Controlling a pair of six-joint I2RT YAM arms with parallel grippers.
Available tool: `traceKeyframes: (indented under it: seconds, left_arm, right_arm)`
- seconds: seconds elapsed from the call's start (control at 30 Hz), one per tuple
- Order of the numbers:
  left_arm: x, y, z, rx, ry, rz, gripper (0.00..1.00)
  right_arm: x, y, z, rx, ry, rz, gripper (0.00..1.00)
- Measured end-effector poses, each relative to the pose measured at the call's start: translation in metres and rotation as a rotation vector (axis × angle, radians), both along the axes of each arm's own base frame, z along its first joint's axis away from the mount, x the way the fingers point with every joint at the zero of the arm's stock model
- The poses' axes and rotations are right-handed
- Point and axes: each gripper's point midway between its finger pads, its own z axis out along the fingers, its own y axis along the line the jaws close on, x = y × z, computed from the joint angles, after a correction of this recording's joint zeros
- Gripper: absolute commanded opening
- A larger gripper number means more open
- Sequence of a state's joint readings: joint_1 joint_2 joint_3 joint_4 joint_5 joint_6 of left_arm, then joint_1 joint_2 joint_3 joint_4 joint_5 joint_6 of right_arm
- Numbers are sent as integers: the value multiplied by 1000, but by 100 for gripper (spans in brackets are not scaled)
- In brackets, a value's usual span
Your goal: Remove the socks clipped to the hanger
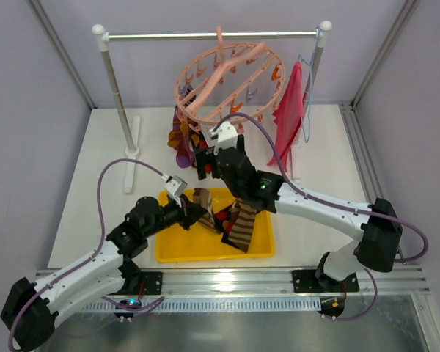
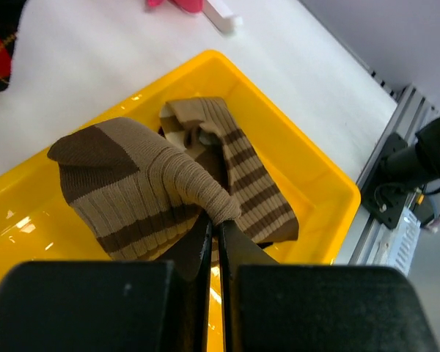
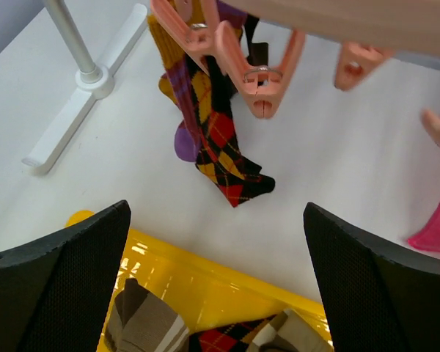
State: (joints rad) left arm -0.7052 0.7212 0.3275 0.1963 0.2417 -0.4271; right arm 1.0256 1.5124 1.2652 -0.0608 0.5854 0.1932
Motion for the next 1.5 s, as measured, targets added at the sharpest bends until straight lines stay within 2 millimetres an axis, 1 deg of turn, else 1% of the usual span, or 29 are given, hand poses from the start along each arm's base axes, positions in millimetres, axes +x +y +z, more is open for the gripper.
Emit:
traceKeyframes:
  seconds: [0.07, 0.13, 0.23, 0.37, 0.4, 0.43, 0.5, 0.57, 0.63, 0.77, 0.8, 0.83, 0.87, 0.9, 0.97, 1.0, 1.03, 1.07, 1.17, 1.3, 1.37, 1.5]
  left_arm:
    - [-6, -9, -6, 35, 0, -32, 0]
    - [-11, -19, -12, 76, 0, -59, 0]
    - [-16, -32, -20, 124, -1, -84, 0]
    - [-19, -52, -30, 200, -5, -103, 0]
    - [-19, -59, -32, 220, -8, -106, 0]
    - [-20, -64, -34, 237, -8, -108, 0]
    - [-19, -74, -40, 269, -6, -110, 0]
    - [-19, -83, -46, 294, -6, -108, 0]
    - [-18, -89, -54, 317, -5, -104, 0]
    - [-17, -98, -74, 361, 6, -93, 0]
    - [-16, -101, -78, 370, 8, -91, 3]
    - [-15, -102, -82, 381, 10, -87, 10]
    - [-14, -105, -85, 391, 12, -82, 23]
    - [-12, -108, -88, 401, 13, -77, 53]
    - [-9, -114, -89, 409, 12, -66, 67]
    - [-7, -116, -89, 411, 10, -56, 81]
    - [-5, -118, -87, 412, 4, -46, 84]
    - [-2, -119, -85, 407, 3, -27, 99]
    - [5, -119, -79, 402, -8, 17, 100]
    - [13, -110, -71, 411, -34, 74, 100]
    - [17, -103, -62, 413, -61, 108, 100]
    - [26, -86, -35, 398, -116, 182, 100]
  right_arm:
    - [-6, -16, -8, 7, 6, -27, 100]
    - [-14, -36, -22, 2, 21, -60, 100]
    - [-21, -63, -42, -2, 47, -107, 100]
    - [-21, -107, -65, 27, 83, -189, 100]
    - [-22, -118, -75, 29, 98, -212, 100]
    - [-20, -131, -71, 52, 92, -240, 100]
    - [-20, -159, -75, 86, 90, -297, 100]
    - [-23, -177, -73, 122, 81, -327, 100]
    - [-26, -191, -68, 158, 63, -350, 100]
    - [-30, -206, -65, 194, 45, -374, 100]
    - [-30, -209, -66, 196, 44, -379, 100]
    - [-30, -211, -67, 195, 46, -382, 100]
    - [-30, -213, -68, 193, 48, -386, 100]
    - [-30, -214, -68, 193, 48, -390, 100]
    - [-30, -217, -70, 192, 49, -398, 100]
    - [-30, -218, -71, 190, 52, -399, 100]
    - [-30, -220, -73, 188, 53, -404, 100]
    - [-30, -222, -74, 187, 55, -407, 100]
    - [-29, -226, -79, 183, 62, -415, 100]
    - [-29, -231, -85, 179, 73, -421, 100]
    - [-29, -231, -88, 177, 78, -420, 100]
    - [-29, -231, -90, 178, 83, -415, 100]
